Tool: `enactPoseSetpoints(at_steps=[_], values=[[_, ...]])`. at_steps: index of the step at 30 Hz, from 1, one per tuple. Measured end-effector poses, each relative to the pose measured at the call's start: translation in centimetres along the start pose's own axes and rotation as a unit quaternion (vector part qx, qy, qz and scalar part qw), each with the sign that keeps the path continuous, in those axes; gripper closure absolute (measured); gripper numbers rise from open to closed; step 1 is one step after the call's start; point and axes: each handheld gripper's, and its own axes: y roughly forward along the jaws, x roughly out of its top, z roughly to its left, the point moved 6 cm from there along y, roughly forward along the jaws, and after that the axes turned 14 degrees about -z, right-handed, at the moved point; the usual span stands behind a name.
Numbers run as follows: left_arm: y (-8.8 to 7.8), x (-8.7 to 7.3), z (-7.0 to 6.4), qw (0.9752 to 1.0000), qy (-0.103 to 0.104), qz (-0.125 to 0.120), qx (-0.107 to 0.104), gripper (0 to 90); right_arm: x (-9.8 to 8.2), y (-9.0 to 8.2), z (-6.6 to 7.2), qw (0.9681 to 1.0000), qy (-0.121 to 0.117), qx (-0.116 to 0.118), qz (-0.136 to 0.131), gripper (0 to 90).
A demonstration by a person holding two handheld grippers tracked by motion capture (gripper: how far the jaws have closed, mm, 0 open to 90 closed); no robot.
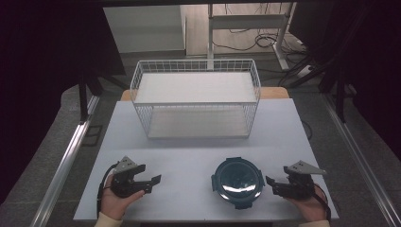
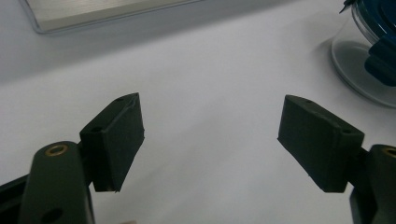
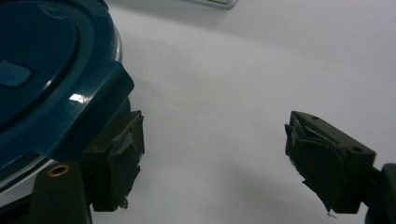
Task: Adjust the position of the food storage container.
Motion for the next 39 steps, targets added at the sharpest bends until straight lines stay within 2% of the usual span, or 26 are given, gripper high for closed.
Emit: enactPoseSetpoints(at_steps=[9,25,27,32,36,39], values=[[-0.1,0.0,0.2,1.0000,-0.001,-0.002,0.004,21.9,0.0,-0.2,-0.4,0.9999,0.014,0.001,0.005,23.6],[0.0,-0.1,0.0,1.0000,0.003,0.002,0.003,22.1,0.3,-0.7,-0.5,0.9997,0.020,0.009,0.006,27.6],[0.0,-0.1,0.0,1.0000,0.003,0.002,0.002,22.1,0.4,-0.9,-0.4,0.9995,0.025,0.017,0.005,29.6],[0.1,-0.1,-0.2,1.0000,0.005,0.002,-0.001,21.7,0.6,-1.6,-0.1,0.9994,0.020,0.028,0.006,35.8],[0.0,-0.1,-0.1,1.0000,0.006,0.003,0.000,21.7,0.7,-2.1,-0.1,0.9990,0.025,0.035,0.015,47.3],[0.0,-0.1,0.0,1.0000,0.003,0.003,0.002,21.7,0.7,-2.6,0.1,0.9986,0.012,0.044,0.025,54.2]])
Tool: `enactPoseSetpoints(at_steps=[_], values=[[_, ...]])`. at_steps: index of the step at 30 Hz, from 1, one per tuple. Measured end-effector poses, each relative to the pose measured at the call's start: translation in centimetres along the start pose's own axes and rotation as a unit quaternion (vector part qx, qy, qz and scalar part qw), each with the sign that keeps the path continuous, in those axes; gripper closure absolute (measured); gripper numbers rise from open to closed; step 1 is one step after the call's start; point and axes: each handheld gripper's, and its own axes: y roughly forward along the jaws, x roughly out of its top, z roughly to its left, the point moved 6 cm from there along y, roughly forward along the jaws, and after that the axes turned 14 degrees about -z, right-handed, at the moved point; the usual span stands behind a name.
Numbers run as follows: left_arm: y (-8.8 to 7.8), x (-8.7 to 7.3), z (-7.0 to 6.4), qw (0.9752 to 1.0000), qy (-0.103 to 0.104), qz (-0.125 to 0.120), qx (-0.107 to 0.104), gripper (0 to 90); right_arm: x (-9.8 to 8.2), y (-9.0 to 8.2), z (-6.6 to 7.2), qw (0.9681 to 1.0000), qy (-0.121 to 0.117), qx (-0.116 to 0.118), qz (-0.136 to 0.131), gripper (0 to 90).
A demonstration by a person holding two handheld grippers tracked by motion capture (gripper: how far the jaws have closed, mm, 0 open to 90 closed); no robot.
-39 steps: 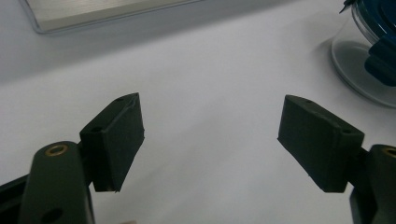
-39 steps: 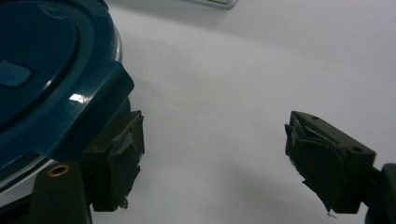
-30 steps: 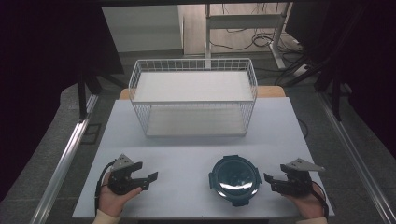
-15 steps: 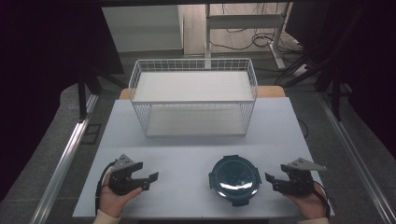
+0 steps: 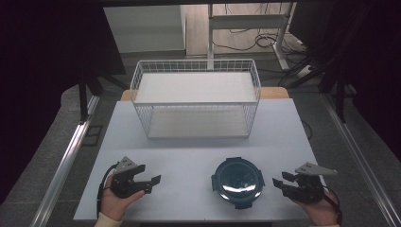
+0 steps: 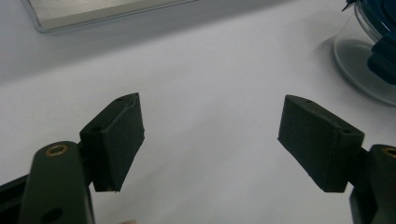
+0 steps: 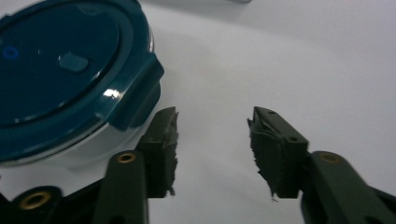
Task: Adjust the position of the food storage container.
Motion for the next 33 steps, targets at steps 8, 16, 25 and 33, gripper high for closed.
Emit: enactPoseSetpoints(at_steps=[8,16,25,33], values=[[0.1,-0.2,0.1,1.0000,0.000,0.008,0.001,21.3,-0.1,-0.8,0.9,0.9987,-0.034,0.029,0.024,74.5],[0.1,-0.2,0.0,1.0000,0.001,0.007,0.004,21.5,-1.3,-1.0,2.7,0.9917,-0.074,0.077,0.072,88.9],[0.1,-0.2,0.0,1.0000,0.002,0.007,0.002,21.6,-1.9,-0.8,5.4,0.9821,-0.101,0.124,0.099,89.9],[0.2,-0.2,-0.1,1.0000,0.002,0.007,0.002,21.6,-1.7,-0.3,7.1,0.9789,-0.107,0.149,0.090,89.9]])
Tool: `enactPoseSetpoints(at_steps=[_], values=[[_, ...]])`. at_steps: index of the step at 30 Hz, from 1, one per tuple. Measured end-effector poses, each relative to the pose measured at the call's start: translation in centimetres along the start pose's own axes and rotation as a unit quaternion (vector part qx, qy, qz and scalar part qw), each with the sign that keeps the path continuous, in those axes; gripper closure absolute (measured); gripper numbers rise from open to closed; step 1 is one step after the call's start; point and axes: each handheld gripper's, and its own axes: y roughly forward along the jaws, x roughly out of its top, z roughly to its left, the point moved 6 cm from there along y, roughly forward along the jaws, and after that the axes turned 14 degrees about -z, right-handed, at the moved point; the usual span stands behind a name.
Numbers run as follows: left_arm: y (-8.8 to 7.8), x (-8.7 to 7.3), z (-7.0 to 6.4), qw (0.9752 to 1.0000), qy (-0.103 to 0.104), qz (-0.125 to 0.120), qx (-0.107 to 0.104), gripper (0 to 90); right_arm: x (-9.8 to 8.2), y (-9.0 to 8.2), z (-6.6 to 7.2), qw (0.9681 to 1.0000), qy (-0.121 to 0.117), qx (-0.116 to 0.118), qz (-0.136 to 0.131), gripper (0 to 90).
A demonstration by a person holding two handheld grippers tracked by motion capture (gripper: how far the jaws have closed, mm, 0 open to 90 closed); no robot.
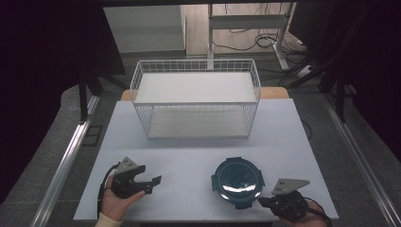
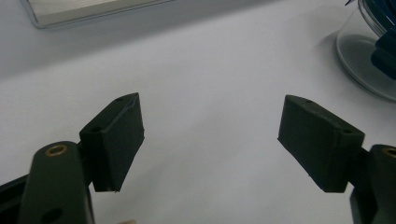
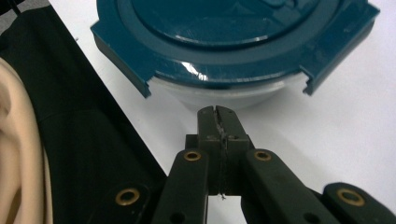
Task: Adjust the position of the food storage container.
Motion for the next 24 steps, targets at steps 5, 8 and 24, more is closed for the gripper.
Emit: enactPoseSetpoints(at_steps=[5,8,24], values=[[-0.1,0.1,0.0,1.0000,0.002,-0.002,0.000,21.8,0.3,0.3,0.1,0.9999,-0.001,-0.009,-0.007,90.0],[-0.1,0.1,0.0,1.0000,0.002,-0.003,0.000,21.9,0.2,0.6,0.0,0.9999,-0.006,-0.014,-0.003,90.0],[0.0,0.1,0.0,1.0000,0.000,-0.003,0.003,22.1,0.9,1.5,0.0,0.9994,-0.014,-0.031,-0.002,90.0]])
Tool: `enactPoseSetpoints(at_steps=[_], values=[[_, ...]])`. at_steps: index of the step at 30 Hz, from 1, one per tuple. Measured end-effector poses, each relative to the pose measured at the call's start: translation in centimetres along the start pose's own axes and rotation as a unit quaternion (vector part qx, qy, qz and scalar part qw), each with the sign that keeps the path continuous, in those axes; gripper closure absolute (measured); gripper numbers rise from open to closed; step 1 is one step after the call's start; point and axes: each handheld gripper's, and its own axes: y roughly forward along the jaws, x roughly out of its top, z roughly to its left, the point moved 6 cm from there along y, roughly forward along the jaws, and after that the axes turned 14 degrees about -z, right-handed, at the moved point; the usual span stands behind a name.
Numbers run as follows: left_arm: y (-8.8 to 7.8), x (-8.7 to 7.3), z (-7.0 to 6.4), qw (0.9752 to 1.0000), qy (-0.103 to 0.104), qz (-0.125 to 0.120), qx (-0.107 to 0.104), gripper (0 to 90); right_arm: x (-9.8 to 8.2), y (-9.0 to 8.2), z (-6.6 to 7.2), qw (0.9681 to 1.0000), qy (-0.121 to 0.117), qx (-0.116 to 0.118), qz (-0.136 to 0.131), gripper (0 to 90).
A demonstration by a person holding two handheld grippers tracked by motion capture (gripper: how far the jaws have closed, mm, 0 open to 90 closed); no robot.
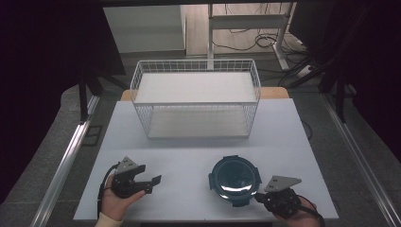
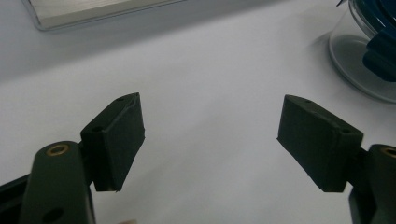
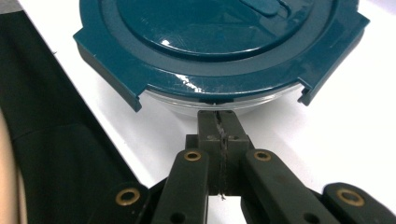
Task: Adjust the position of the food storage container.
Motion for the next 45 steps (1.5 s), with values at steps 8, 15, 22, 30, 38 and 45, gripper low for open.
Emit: enactPoseSetpoints(at_steps=[8,15,22,30,38,45], values=[[0.0,0.0,-0.2,1.0000,0.002,-0.001,-0.002,22.1,0.8,0.9,-0.6,0.9998,-0.002,-0.015,-0.009,90.0],[0.1,0.0,0.0,1.0000,0.000,0.000,0.001,22.2,1.6,2.1,-0.4,0.9999,-0.009,-0.011,-0.008,90.0],[0.1,0.0,0.0,1.0000,0.000,0.000,0.001,22.2,2.1,3.0,-0.3,0.9999,-0.008,-0.010,-0.009,90.0],[0.1,0.1,0.0,1.0000,-0.001,-0.001,0.002,22.2,3.0,4.3,0.8,0.9998,-0.018,0.006,-0.010,90.0],[-0.1,0.2,0.0,1.0000,0.000,-0.006,0.002,22.2,4.2,5.8,1.8,0.9993,-0.019,0.028,-0.015,90.0],[-0.2,0.2,0.1,1.0000,-0.005,-0.008,0.001,22.2,5.3,7.5,2.3,0.9988,-0.021,0.042,-0.011,90.0]])
